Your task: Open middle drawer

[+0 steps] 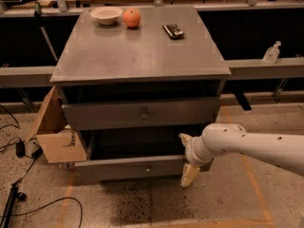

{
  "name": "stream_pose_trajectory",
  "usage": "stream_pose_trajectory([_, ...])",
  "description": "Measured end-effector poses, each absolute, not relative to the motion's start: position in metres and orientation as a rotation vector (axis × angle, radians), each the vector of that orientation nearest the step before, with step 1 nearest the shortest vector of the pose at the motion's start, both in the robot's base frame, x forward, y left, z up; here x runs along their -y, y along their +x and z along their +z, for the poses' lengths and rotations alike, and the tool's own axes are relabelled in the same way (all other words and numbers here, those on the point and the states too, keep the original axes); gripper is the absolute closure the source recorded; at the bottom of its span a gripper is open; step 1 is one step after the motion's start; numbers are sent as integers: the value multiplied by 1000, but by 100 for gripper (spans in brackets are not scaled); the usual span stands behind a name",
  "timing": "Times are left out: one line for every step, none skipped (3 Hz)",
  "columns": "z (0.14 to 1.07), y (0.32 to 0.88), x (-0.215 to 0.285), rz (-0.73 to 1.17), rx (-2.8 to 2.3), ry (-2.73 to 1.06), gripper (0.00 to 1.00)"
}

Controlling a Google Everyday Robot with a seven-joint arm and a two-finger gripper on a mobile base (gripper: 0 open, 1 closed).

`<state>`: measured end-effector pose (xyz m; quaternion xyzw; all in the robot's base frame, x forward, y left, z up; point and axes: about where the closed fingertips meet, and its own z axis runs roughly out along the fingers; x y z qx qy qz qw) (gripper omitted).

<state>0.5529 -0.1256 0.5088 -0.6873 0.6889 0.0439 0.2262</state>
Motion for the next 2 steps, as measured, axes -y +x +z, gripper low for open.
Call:
stream_pose_trajectory([512,572,132,128,-1904,-1890,0])
stream_pose_trajectory([490,604,141,304,-1926,-1962,0])
